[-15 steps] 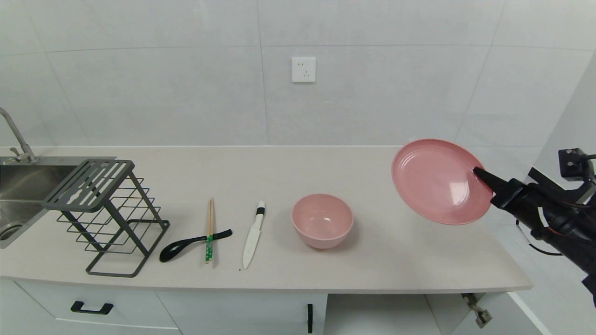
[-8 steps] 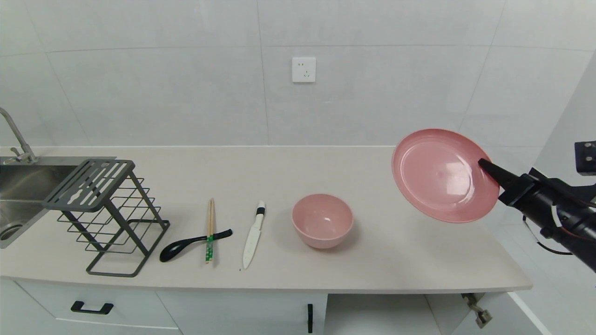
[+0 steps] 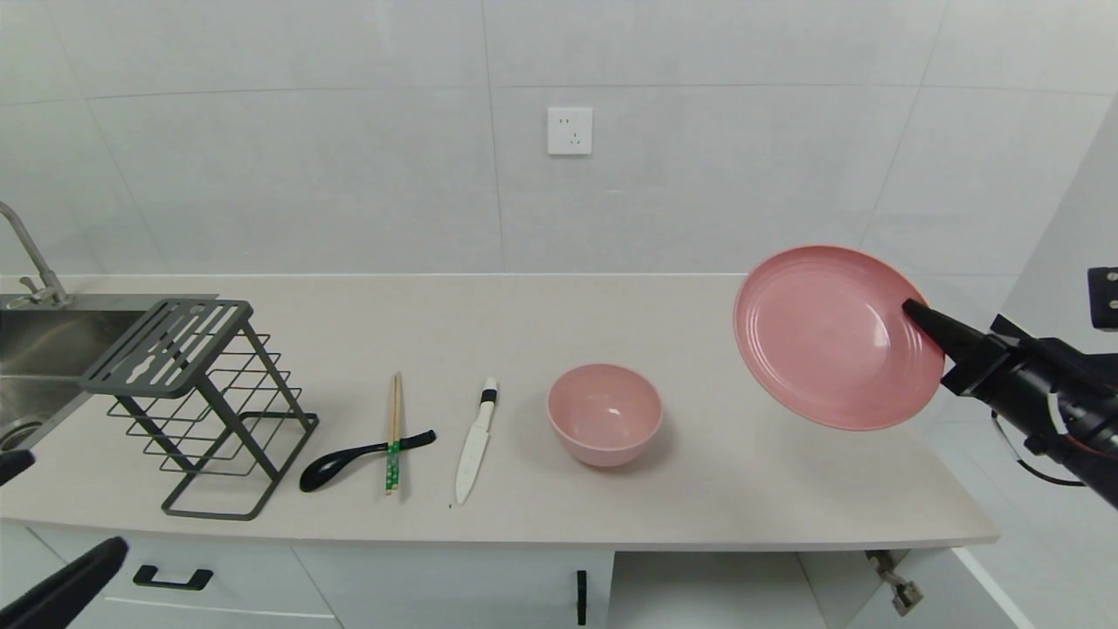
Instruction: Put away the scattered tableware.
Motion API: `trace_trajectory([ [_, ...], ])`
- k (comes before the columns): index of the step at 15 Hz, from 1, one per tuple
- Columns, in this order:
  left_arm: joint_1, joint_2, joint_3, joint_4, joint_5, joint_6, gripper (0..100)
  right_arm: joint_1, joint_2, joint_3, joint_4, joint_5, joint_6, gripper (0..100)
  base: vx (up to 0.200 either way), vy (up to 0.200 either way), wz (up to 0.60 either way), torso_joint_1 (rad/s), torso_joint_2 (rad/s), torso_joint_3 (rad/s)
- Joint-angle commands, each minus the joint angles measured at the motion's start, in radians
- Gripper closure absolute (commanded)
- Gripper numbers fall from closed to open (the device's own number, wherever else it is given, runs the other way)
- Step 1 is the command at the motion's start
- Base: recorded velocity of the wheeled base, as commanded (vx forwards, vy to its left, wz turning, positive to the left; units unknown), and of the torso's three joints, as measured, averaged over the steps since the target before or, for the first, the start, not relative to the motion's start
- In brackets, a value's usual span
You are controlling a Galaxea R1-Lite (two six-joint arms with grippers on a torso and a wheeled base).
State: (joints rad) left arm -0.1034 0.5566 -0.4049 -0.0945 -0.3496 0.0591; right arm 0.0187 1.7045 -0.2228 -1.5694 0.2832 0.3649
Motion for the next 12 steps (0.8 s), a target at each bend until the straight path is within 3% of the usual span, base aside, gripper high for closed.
trace_trajectory([
  [1,-0.105,0.335,-0.045,-0.136,-0.029,0.005,0,0.001,-0.002,0.003,-0.001,0.001,0.000,100,0.000,0.000,0.00,0.000,0.00,0.000],
  [4,-0.156,0.591,-0.086,-0.280,-0.025,-0.013,0,-0.005,-0.002,0.000,-0.001,0.002,0.002,100,0.000,0.000,0.00,0.000,0.00,0.000],
  [7,-0.170,0.801,-0.192,-0.317,-0.022,-0.105,0,-0.006,-0.002,0.002,-0.001,0.002,0.002,100,0.000,0.000,0.00,0.000,0.00,0.000],
  [12,-0.196,0.939,-0.249,-0.323,-0.019,-0.117,0,0.003,-0.002,0.005,-0.001,0.002,0.000,100,0.000,0.000,0.00,0.000,0.00,0.000],
])
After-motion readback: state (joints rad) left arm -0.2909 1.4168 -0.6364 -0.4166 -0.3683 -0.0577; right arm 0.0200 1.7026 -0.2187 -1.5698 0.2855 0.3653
